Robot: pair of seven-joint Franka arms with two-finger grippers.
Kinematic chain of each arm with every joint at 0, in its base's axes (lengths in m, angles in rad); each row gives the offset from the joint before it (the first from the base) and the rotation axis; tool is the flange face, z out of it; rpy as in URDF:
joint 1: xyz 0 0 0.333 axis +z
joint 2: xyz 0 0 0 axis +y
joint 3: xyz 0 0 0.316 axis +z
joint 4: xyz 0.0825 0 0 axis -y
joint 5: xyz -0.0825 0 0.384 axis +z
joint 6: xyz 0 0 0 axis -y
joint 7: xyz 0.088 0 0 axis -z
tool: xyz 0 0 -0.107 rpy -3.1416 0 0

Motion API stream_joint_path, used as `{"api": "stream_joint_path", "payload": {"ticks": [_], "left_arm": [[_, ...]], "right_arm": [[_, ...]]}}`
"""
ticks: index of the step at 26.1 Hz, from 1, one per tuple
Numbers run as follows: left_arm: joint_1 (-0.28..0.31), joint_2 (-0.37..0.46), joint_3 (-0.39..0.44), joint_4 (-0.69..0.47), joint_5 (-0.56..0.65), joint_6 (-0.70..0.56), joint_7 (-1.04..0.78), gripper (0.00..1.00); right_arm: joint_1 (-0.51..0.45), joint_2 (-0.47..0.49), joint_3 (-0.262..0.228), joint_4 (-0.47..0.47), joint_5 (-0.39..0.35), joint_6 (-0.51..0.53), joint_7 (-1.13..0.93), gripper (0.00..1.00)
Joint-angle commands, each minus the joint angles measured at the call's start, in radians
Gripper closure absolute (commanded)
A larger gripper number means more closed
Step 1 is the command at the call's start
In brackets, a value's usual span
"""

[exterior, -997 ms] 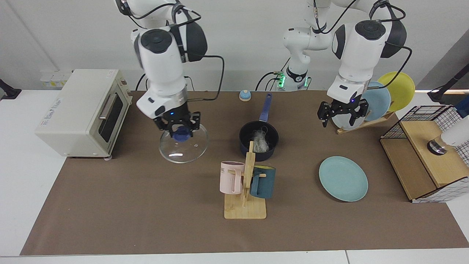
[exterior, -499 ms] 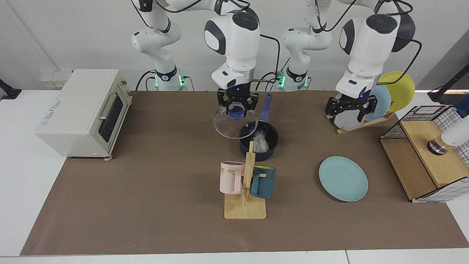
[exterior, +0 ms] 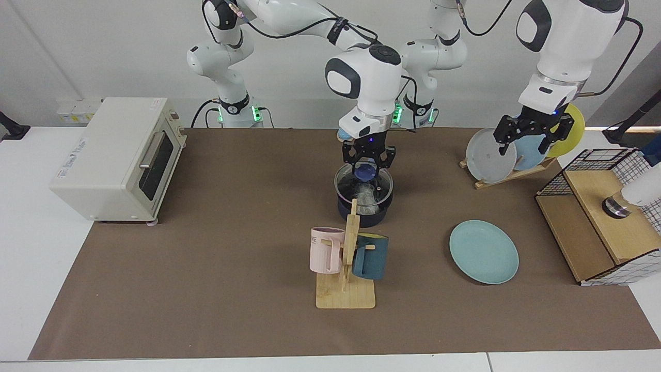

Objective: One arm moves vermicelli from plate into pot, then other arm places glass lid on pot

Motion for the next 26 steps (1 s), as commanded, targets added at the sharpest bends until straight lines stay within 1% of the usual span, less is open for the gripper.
{"api": "stream_joint_path", "payload": {"ticks": [1,10,14,18,23,26], "left_arm": [[-0.015,0.002,0.025,0.014,-0.058,-0.024,0.026,0.0],[-0.016,0.002,0.017,0.014,-0.057,-0.024,0.041,0.0],[-0.014,0.002,0.006,0.012,-0.054,-0.025,0.04,0.0],[-0.015,0.001,0.005,0.012,-0.055,-0.027,-0.001,0.0],[-0.017,0.001,0.0,0.012,-0.054,-0.034,-0.041,0.0],[-0.017,0.001,-0.021,0.012,-0.054,-0.034,-0.046,0.0]], "right_arm": [[-0.011,0.027,0.009,0.016,0.001,0.051,0.002,1.0],[-0.01,0.021,0.01,-0.007,0.025,0.035,0.009,1.0],[-0.01,0.016,0.01,-0.007,0.047,-0.001,0.006,1.0],[-0.007,0.009,0.01,-0.02,0.071,-0.005,0.006,1.0],[0.0,0.005,0.01,-0.021,0.071,-0.018,0.008,1.0],[0.004,0.002,0.01,-0.021,0.071,-0.027,0.011,1.0]]}}
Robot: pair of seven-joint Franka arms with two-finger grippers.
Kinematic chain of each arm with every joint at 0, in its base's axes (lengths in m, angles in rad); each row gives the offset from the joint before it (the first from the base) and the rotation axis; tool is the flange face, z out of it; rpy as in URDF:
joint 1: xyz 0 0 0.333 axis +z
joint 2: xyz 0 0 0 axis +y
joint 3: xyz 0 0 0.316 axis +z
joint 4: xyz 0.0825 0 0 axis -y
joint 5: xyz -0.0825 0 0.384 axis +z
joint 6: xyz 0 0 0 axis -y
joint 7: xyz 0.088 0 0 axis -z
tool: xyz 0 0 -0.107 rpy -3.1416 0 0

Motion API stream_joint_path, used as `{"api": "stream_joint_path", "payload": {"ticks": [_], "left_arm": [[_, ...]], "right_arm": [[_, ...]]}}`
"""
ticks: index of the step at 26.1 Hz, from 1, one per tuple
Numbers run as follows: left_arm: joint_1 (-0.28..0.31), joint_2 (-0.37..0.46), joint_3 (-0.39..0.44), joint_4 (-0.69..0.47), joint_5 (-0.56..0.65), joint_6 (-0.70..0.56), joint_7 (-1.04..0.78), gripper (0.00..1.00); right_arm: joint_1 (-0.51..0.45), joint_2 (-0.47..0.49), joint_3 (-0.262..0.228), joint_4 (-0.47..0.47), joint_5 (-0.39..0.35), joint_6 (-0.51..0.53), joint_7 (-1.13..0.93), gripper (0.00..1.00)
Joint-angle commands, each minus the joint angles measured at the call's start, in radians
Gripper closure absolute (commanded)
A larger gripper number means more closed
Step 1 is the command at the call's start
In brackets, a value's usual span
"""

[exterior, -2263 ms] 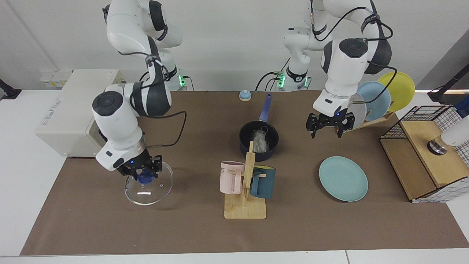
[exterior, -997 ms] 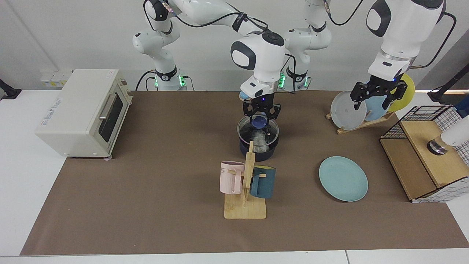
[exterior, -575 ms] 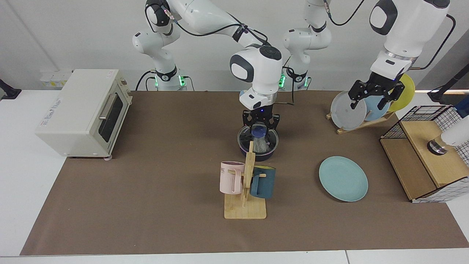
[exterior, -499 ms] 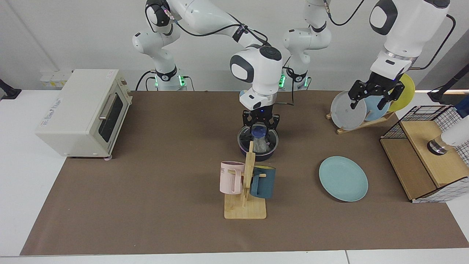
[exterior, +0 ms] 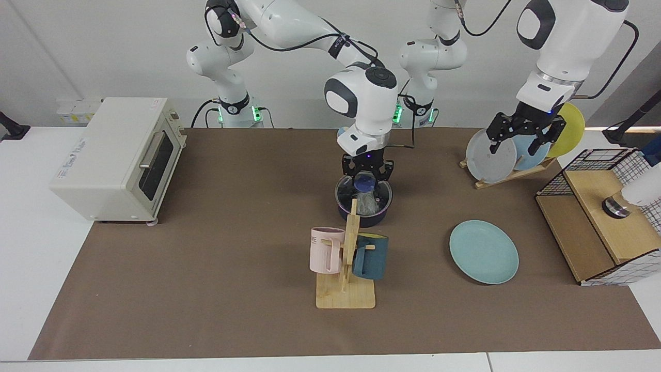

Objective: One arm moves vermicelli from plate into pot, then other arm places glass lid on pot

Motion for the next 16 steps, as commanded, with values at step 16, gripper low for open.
{"api": "stream_joint_path", "payload": {"ticks": [16], "left_arm": [[-0.013,-0.001,-0.01,0.014,-0.008,-0.037,-0.024,0.0]], "right_arm": [[-0.003,-0.04,0.004,-0.058,0.013,-0.006,0.0,1.0]]}}
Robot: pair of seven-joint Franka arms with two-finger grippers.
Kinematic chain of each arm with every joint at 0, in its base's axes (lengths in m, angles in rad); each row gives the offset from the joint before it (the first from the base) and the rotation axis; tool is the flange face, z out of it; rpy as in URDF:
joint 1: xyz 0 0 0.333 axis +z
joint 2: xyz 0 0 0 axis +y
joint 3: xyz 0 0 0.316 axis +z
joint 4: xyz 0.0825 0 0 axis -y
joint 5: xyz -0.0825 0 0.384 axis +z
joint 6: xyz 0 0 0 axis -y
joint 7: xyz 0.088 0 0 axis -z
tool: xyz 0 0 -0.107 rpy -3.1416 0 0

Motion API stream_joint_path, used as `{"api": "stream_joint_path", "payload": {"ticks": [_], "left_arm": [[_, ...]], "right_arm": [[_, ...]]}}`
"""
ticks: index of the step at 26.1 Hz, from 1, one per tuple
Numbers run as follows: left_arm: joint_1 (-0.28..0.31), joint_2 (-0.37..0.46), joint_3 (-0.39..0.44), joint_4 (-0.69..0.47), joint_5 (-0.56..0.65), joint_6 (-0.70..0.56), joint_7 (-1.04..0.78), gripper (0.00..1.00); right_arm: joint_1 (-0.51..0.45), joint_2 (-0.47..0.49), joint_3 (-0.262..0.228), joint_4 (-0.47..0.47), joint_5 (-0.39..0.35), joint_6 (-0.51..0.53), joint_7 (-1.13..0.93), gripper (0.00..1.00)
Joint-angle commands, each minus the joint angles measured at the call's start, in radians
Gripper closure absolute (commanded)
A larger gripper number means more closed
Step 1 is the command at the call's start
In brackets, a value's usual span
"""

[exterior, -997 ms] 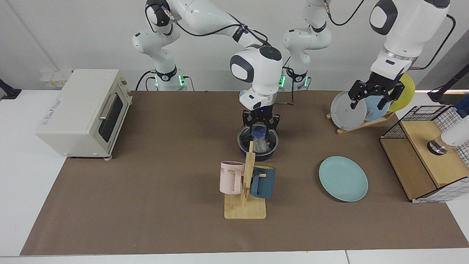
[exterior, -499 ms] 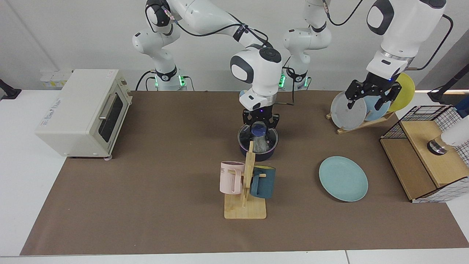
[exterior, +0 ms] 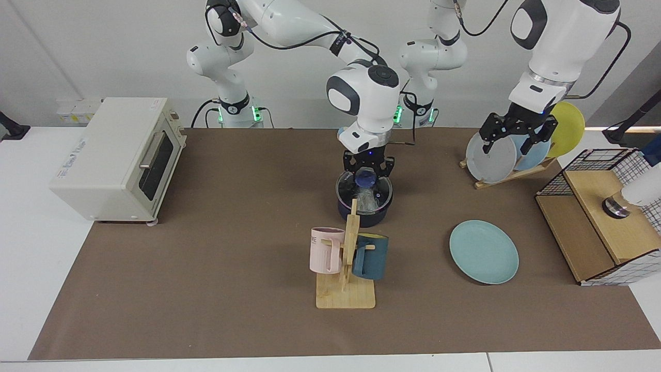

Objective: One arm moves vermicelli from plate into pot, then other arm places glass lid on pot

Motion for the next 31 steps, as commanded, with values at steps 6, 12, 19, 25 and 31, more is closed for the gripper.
{"api": "stream_joint_path", "payload": {"ticks": [6,12,19,25,31], "left_arm": [[-0.002,-0.001,0.012,0.014,-0.007,-0.028,-0.01,0.0],[-0.003,-0.001,0.012,0.014,-0.005,-0.028,-0.009,0.0],[-0.002,-0.001,0.012,0.014,-0.005,-0.028,-0.009,0.0],[-0.002,-0.001,0.012,0.014,-0.005,-0.028,-0.009,0.0],[-0.002,-0.001,0.012,0.014,-0.005,-0.028,-0.009,0.0]], "right_arm": [[-0.01,-0.031,0.002,-0.046,0.007,0.006,0.0,0.87],[-0.008,-0.029,0.002,-0.044,0.01,0.025,0.003,0.88],[-0.005,-0.022,0.002,-0.044,0.01,0.044,0.012,0.88],[-0.002,-0.02,0.003,-0.043,0.01,0.049,0.014,0.88],[-0.001,-0.016,0.002,-0.044,0.01,0.055,0.014,0.88]]}}
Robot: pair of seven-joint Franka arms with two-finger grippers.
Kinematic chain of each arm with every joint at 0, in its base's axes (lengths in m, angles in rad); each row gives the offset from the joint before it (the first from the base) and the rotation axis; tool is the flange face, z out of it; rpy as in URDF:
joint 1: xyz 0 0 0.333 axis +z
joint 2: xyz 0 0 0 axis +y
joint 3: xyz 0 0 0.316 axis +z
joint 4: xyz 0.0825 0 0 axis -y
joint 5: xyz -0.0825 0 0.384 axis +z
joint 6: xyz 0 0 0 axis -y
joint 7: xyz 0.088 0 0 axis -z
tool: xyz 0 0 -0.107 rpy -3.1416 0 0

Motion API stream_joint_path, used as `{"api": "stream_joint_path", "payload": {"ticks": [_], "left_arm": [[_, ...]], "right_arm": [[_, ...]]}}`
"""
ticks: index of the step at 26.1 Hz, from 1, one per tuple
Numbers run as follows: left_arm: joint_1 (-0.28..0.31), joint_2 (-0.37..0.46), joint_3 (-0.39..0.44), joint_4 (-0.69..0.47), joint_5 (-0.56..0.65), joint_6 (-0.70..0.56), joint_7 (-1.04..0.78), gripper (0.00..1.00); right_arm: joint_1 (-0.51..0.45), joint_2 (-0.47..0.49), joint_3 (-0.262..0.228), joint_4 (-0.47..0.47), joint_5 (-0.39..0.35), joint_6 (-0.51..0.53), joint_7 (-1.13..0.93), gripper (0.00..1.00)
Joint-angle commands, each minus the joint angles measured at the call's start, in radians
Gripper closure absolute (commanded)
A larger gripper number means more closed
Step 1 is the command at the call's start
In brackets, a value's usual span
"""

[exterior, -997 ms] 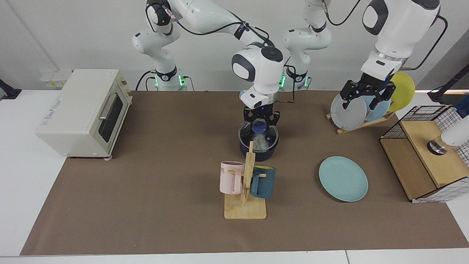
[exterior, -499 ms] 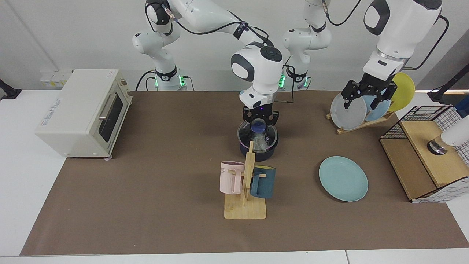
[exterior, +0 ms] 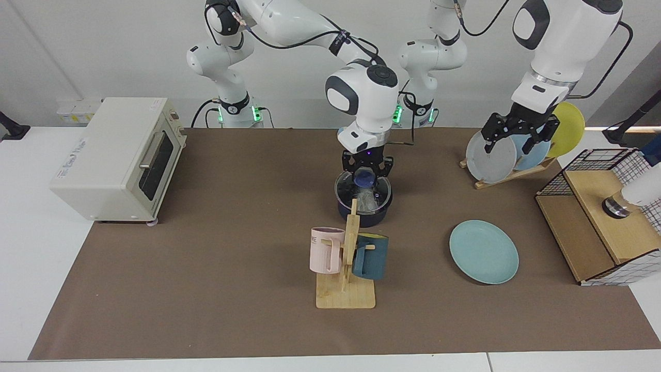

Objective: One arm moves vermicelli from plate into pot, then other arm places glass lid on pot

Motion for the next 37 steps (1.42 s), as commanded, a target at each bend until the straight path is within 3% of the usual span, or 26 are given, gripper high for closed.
{"api": "stream_joint_path", "payload": {"ticks": [1,7,12,14,17,18,27,32,37], "left_arm": [[-0.003,-0.001,0.005,0.014,-0.005,-0.025,-0.008,0.0],[-0.003,-0.001,0.005,0.014,-0.005,-0.025,-0.008,0.0],[-0.003,-0.001,0.005,0.014,-0.005,-0.025,-0.008,0.0],[-0.003,-0.001,0.005,0.014,-0.005,-0.025,-0.008,0.0],[-0.003,-0.001,0.005,0.014,-0.005,-0.025,-0.008,0.0],[-0.003,-0.001,0.005,0.014,-0.005,-0.025,-0.008,0.0],[-0.003,-0.001,0.005,0.014,-0.005,-0.025,-0.008,0.0],[-0.003,-0.001,0.005,0.014,-0.005,-0.025,-0.008,0.0],[-0.003,-0.001,0.005,0.014,-0.005,-0.025,-0.01,0.0]], "right_arm": [[-0.001,-0.01,0.005,-0.035,0.01,0.045,0.014,0.88],[-0.001,-0.009,0.005,-0.038,0.01,0.052,0.014,0.87],[-0.001,-0.01,0.005,-0.043,0.009,0.052,0.012,0.75],[-0.002,-0.009,0.005,-0.043,0.008,0.054,0.012,0.54],[-0.001,-0.009,0.005,-0.043,0.004,0.054,0.015,0.04],[-0.001,-0.009,0.005,-0.042,-0.001,0.054,0.015,0.01],[-0.013,-0.033,0.005,-0.025,-0.007,0.029,-0.003,0.01],[-0.018,-0.096,0.001,-0.025,-0.01,-0.049,-0.021,0.01],[-0.087,-0.192,0.003,-0.035,0.008,-0.132,-0.197,0.01]]}}
